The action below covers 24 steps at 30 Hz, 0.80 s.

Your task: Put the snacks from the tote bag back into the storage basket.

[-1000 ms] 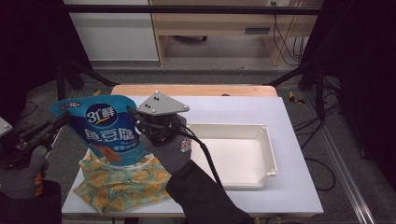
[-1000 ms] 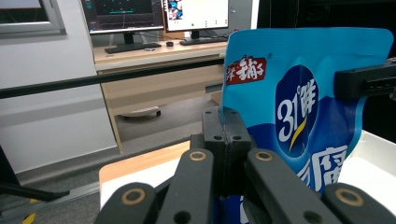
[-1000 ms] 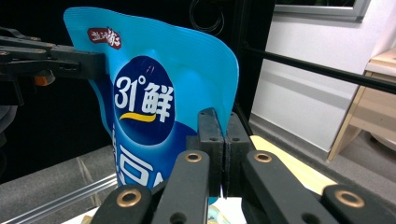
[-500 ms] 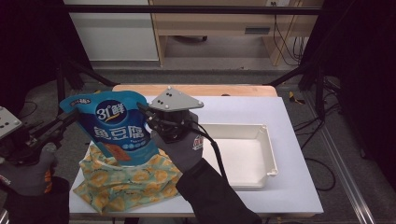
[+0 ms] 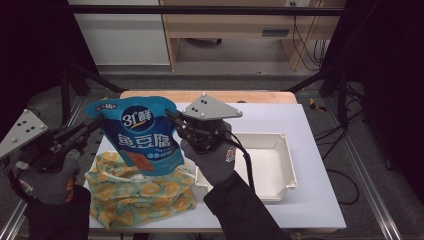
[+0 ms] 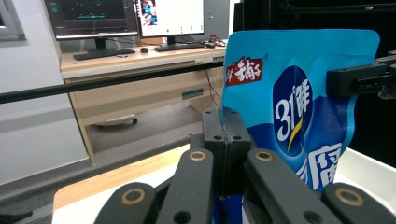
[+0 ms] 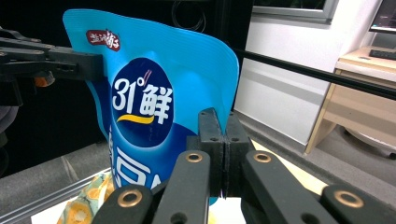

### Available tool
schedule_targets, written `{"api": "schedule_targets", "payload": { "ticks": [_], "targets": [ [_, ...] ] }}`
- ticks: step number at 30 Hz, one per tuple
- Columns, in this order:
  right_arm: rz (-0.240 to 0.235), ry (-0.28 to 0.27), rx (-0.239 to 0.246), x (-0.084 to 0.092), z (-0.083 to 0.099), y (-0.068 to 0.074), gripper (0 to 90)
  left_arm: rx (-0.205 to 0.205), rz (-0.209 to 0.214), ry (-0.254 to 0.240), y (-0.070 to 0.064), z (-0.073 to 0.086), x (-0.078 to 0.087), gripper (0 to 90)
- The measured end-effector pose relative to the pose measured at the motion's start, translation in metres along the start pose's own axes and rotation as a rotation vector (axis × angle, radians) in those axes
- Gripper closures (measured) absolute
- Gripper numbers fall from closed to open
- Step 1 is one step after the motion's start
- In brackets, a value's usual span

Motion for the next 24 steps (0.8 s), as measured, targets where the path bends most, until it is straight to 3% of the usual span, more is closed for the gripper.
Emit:
{"api": "schedule_targets", "payload": {
  "ticks": [11,24],
  "targets": [
    [0.034,0.005,-0.006,0.020,0.006,-0.017,90.0,-0.021,0.040,0.003,-0.019,-0.003,-0.021,90.0],
    [0.095,0.003,-0.025,0.054,0.017,-0.043,90.0,-0.034,0.097,0.028,-0.055,-0.004,-0.047,90.0]
  ]
}}
Point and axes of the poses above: each handheld gripper's, and its own axes: x roughly backward along the jaws, z roughly out of its underside, y roughly to its left, the point moved 7 cm from there along -x, roughly forward along the jaws, and after that the axes turned 11 degrees about x, right-handed, at the moved point
